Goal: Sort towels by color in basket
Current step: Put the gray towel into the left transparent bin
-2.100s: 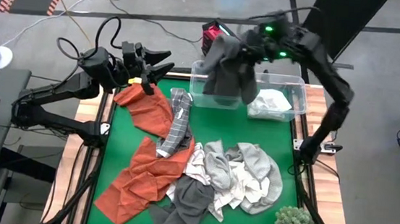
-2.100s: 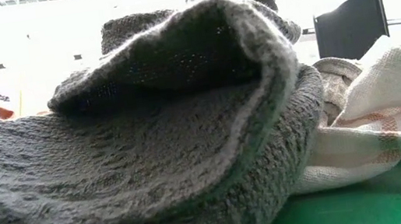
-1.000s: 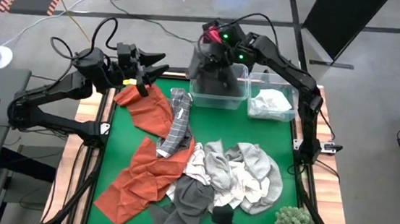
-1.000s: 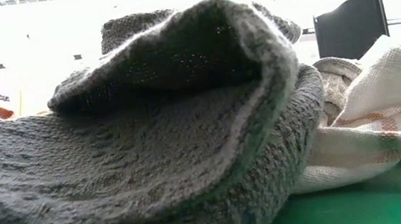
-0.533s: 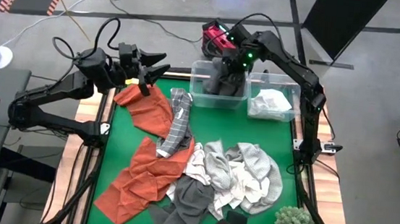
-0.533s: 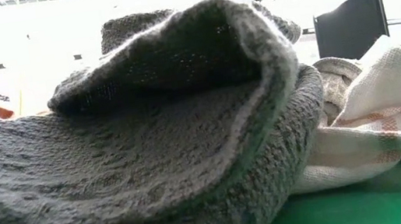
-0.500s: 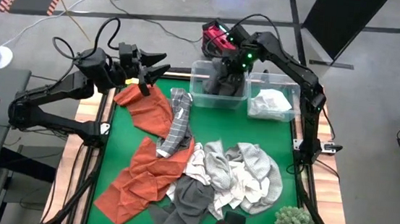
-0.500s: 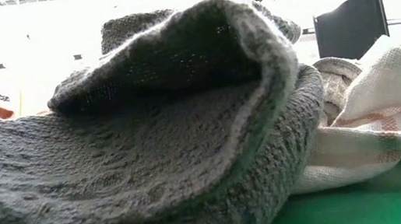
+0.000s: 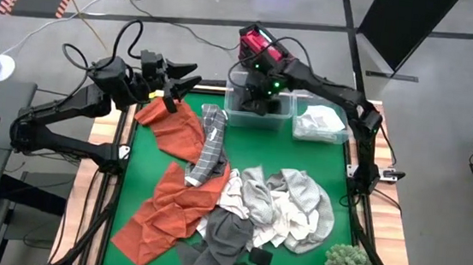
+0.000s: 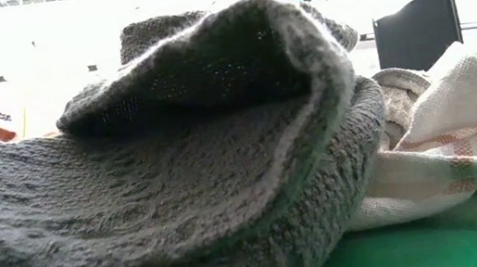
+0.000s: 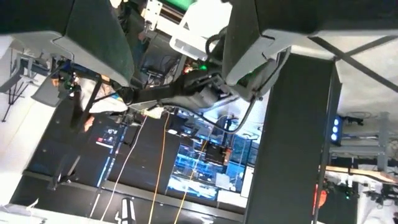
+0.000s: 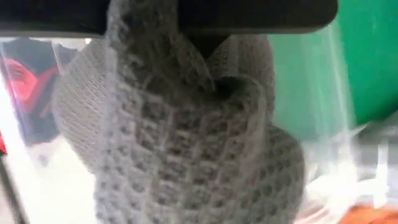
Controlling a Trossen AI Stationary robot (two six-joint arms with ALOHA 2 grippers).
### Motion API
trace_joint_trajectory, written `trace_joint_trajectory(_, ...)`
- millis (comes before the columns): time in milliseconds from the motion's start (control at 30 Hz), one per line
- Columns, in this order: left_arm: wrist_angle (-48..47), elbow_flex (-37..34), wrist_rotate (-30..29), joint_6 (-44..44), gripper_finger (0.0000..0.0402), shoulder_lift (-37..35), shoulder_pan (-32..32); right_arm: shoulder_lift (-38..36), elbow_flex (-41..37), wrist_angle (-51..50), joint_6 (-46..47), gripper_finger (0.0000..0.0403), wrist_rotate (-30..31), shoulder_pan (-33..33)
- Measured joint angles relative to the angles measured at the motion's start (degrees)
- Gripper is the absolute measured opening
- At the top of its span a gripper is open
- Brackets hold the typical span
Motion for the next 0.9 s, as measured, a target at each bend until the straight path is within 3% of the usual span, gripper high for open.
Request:
trace_joint_trajectory(133, -1.0, 0.0, 0.0, -0.9, 0.0235, 0.0, 0.0, 0.0, -2.0, 4.7, 5.5, 0.0027, 3.5, -0.2)
trace_joint_trajectory(267, -1.3, 0.0, 0.0, -1.0, 0.0235, 0.0, 0.0, 0.8, -2.2, 5.2, 4.6, 0.0027, 3.7, 0.2)
trace_joint_trajectory(600, -2.1, 0.0, 0.0, -1.7, 0.0235, 0.0, 0.0, 5.9, -2.3, -6.4, 4.7, 0.0029, 3.4, -0.1)
trace_joint_trajectory(900, -3.1, 0.0, -0.2, -1.5, 0.0235, 0.2, 0.0, 5.7, -1.6, -7.1, 7.9, 0.0078, 3.4, -1.2)
